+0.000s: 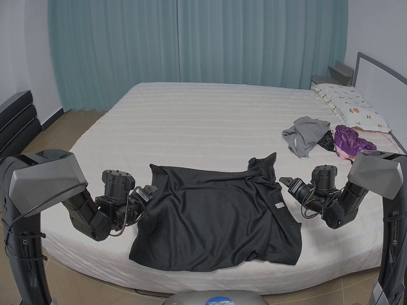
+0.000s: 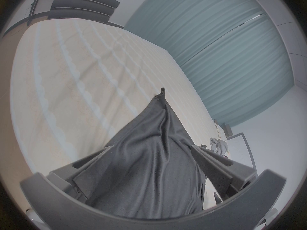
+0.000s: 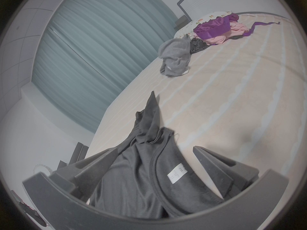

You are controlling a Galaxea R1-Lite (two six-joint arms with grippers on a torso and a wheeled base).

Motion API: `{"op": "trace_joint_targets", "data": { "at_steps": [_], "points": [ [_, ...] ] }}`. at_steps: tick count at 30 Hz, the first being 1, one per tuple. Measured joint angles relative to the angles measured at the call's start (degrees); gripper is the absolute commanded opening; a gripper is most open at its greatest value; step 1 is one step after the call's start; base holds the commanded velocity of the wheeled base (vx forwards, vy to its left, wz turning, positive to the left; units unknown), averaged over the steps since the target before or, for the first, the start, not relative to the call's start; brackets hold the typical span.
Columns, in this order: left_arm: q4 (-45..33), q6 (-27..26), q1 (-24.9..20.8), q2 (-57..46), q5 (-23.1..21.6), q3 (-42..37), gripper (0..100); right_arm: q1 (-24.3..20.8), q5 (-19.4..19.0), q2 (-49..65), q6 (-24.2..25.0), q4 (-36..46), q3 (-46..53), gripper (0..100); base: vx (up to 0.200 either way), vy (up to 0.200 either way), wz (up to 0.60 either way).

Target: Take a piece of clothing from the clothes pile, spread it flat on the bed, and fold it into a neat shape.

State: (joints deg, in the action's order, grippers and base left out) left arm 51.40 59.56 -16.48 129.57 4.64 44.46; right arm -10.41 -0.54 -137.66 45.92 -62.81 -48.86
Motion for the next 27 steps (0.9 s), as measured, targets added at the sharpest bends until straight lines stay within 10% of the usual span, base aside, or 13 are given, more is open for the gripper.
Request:
{"op": "trace_joint_targets", "data": {
  "at_steps": [27],
  "points": [
    [1.84, 1.61, 2.93, -0.27, -0.09, -0.52, 100, -0.91, 0.46, -0.02, -0.05, -0.28, 0.77, 100, 0.022, 0.000, 0.00]
  ]
}}
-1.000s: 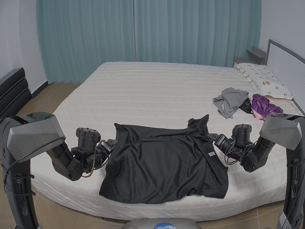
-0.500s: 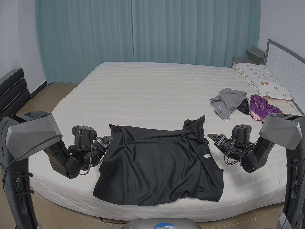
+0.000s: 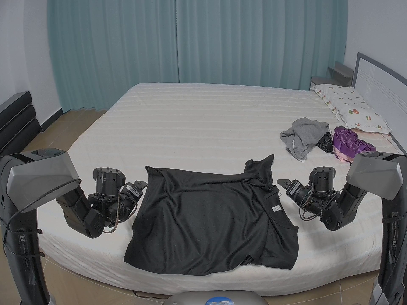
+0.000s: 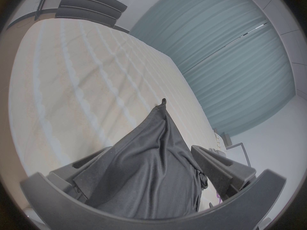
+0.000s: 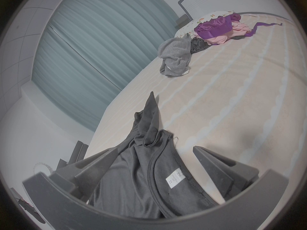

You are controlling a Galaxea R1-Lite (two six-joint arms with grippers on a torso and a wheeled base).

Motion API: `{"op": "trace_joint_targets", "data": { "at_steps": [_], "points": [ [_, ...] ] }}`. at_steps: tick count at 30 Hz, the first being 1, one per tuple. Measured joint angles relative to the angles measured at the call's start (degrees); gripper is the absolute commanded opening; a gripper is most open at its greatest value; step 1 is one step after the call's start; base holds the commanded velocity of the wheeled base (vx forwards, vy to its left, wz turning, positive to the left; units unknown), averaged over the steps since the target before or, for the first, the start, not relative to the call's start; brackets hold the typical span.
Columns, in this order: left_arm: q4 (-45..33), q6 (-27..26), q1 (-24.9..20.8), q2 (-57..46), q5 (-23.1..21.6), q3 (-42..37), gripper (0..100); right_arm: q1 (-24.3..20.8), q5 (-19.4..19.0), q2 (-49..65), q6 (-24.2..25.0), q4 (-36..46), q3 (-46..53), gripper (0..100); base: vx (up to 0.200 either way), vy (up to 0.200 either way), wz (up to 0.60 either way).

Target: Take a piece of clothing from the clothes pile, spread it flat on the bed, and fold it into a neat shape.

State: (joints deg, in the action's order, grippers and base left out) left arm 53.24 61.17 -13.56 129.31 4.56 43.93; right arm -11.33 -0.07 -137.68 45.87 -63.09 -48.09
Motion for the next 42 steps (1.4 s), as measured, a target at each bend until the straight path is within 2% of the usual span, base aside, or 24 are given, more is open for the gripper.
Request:
{"op": "trace_joint_targets", "data": {
  "at_steps": [18, 24, 33, 42],
  "points": [
    [-0.48, -0.77, 0.26, 1.29, 0.00, 3.77, 100, -0.61, -0.13, -0.22, -0.17, 0.09, -0.06, 100, 0.000, 0.000, 0.00],
    [-3.12, -5.17, 0.77, 4.33, 0.20, 11.33, 100, -0.68, -0.11, -0.38, -0.15, 0.09, -0.09, 100, 0.000, 0.000, 0.00],
    [-8.98, -9.45, 1.62, 12.51, 0.79, 28.59, 100, -1.13, 0.00, -0.44, -0.20, 0.11, -0.02, 100, 0.000, 0.000, 0.00],
    [-11.67, -16.48, 1.93, 22.69, 4.85, 41.03, 100, -1.51, 0.05, -0.49, -0.30, 0.09, 0.02, 100, 0.000, 0.000, 0.00]
  ]
}}
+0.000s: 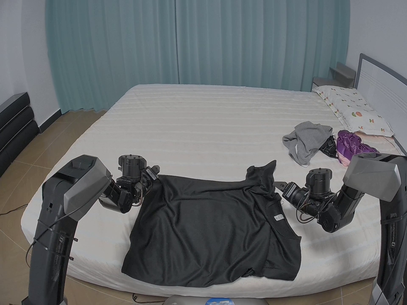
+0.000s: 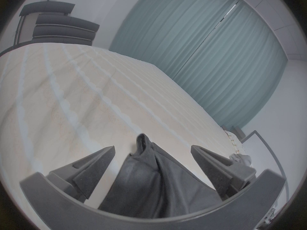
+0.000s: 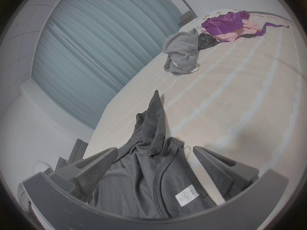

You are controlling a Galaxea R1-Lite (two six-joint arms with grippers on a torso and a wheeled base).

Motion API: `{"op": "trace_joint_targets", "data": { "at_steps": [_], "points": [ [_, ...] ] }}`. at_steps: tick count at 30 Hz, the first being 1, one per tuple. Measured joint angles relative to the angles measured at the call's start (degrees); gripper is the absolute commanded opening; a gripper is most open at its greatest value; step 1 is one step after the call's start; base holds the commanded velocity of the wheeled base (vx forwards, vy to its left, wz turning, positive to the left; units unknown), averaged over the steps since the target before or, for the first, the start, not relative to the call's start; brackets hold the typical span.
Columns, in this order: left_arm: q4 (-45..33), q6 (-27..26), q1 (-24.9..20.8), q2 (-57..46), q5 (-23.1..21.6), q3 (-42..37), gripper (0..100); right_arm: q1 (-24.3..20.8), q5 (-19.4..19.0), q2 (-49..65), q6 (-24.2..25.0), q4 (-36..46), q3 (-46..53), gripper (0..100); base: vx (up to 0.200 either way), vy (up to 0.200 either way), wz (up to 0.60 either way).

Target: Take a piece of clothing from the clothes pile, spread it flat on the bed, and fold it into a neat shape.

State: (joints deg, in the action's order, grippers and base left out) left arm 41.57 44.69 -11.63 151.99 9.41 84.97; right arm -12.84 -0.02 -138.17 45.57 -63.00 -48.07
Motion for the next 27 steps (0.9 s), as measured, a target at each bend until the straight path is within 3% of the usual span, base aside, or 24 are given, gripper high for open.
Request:
{"op": "trace_joint_targets", "data": {
  "at_steps": [6, 7, 18, 27],
  "points": [
    [-2.88, -1.41, 0.11, 4.84, 3.07, 6.96, 100, -0.30, 0.00, -0.11, 0.02, 0.00, -0.05, 100, 0.000, 0.000, 0.00],
    [-3.41, -1.45, 0.11, 5.39, 3.23, 7.64, 0, -0.35, 0.02, -0.17, 0.05, 0.00, -0.05, 100, 0.000, 0.000, 0.00],
    [-1.32, -3.28, 0.04, 6.66, 6.31, 9.81, 0, -2.23, -0.07, -1.08, -2.19, 4.21, -4.88, 100, 0.000, 0.000, 0.00],
    [-2.13, -4.84, -0.05, 3.80, 6.95, 10.70, 0, -2.84, 1.68, -5.11, -8.81, 15.10, -19.80, 100, 0.000, 0.000, 0.00]
  ]
}}
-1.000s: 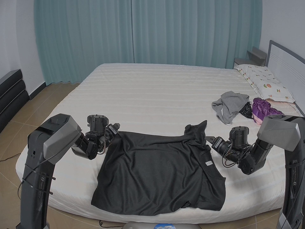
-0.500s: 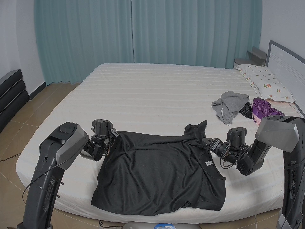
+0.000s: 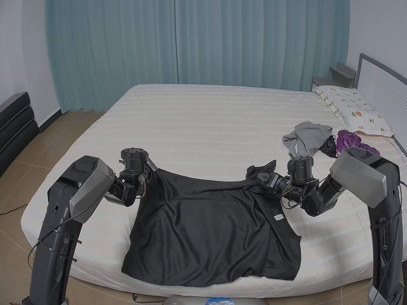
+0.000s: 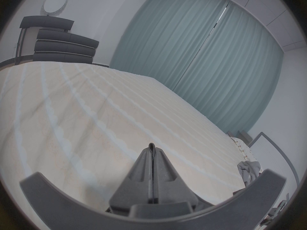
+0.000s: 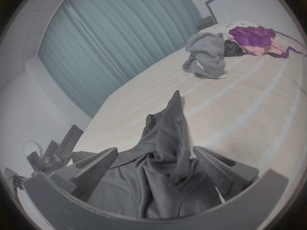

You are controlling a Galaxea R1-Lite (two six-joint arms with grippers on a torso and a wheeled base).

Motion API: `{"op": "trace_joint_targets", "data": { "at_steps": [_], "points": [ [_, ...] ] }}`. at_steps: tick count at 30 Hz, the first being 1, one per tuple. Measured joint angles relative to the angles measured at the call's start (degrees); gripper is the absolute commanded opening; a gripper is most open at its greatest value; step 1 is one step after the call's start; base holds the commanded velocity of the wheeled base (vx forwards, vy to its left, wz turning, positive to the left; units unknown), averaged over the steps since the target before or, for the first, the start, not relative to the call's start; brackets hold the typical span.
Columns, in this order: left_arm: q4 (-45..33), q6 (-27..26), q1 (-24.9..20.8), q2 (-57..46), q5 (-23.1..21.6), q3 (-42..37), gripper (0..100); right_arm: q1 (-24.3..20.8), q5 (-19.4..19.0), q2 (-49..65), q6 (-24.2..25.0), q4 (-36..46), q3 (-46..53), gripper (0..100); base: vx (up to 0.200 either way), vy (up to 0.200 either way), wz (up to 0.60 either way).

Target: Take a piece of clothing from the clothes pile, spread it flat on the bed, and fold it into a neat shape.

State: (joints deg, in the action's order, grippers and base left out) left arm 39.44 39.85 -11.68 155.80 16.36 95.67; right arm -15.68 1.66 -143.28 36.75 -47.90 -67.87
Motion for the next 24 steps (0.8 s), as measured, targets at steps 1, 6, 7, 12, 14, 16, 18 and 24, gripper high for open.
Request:
{"op": "trace_joint_targets", "data": {
  "at_steps": [1, 6, 7, 12, 14, 16, 18, 24],
  "points": [
    [-0.06, -0.02, 0.00, -0.28, 0.00, 0.02, 0, -0.13, 0.20, -0.68, -0.46, 1.16, -1.78, 100, 0.000, 0.000, 0.00],
    [-0.27, -0.24, 0.24, -1.61, 0.30, -0.11, 0, -0.44, 0.90, -4.68, -1.76, 8.02, -11.02, 100, 0.000, 0.000, 0.00],
    [-0.29, -0.24, 0.27, -1.83, 0.39, -0.20, 0, -0.39, 0.96, -5.53, -1.89, 9.52, -12.89, 100, 0.000, 0.000, 0.00],
    [-0.40, -0.30, 0.24, -2.62, 0.83, -0.48, 0, 0.49, 1.24, -9.18, -2.51, 14.51, -19.40, 0, 0.000, 0.000, 0.00],
    [-0.41, -0.33, 0.16, -2.84, 0.96, -0.63, 0, 0.94, 1.23, -10.42, -2.60, 15.65, -20.77, 0, 0.000, 0.000, 0.00],
    [-0.41, -0.33, 0.09, -2.90, 0.99, -0.72, 0, 1.22, 1.13, -11.17, -2.57, 16.13, -21.60, 0, 0.000, 0.000, 0.00],
    [-0.44, -0.33, 0.09, -2.93, 0.99, -0.78, 0, 1.43, 1.12, -11.78, -2.46, 16.13, -22.24, 0, 0.000, 0.000, 0.00],
    [-0.44, -0.35, 0.38, -2.95, 1.04, -1.02, 0, 1.99, 1.13, -12.57, -1.72, 15.76, -25.03, 0, 0.000, 0.000, 0.00]
  ]
}}
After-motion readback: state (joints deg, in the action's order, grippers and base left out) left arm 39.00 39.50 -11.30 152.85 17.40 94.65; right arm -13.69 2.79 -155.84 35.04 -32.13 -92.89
